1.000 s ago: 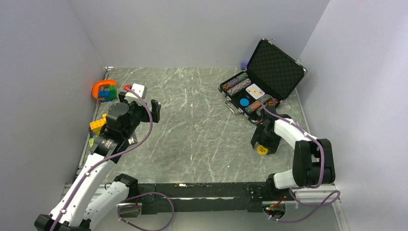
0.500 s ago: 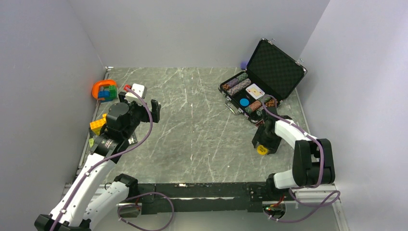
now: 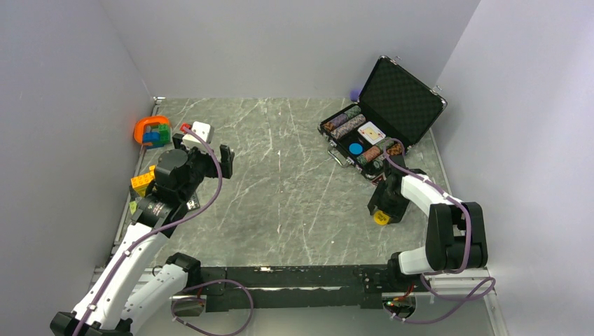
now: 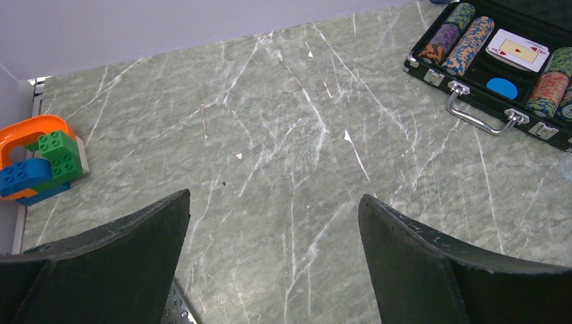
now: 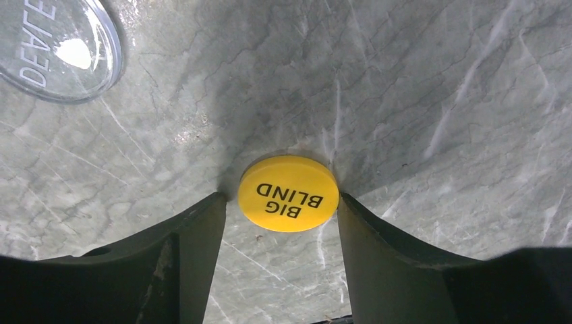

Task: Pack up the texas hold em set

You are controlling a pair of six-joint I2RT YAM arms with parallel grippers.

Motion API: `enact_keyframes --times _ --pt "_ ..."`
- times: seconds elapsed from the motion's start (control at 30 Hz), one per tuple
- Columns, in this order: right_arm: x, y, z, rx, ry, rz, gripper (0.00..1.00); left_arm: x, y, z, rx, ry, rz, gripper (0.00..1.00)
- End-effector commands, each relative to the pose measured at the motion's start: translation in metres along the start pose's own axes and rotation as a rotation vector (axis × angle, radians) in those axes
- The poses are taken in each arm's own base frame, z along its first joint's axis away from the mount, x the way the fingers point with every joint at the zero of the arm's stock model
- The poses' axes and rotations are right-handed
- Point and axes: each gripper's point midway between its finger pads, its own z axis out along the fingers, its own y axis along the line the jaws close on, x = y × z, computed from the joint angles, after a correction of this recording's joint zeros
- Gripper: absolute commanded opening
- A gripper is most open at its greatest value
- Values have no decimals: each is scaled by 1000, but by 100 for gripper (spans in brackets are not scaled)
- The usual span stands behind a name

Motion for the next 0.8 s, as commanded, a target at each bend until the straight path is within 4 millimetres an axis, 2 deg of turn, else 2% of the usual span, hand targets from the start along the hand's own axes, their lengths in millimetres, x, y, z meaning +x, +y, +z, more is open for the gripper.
enact_keyframes --times 0.0,0.5,0.77 --pt "3 0 5 -3 3 21 65 -8 0 -2 -5 -35 -4 98" --pt "3 2 5 -17 -1 30 52 -9 0 -3 -4 -39 -7 98" --pt "-1 3 -4 -37 -39 34 46 -9 0 -3 -4 -38 -6 98"
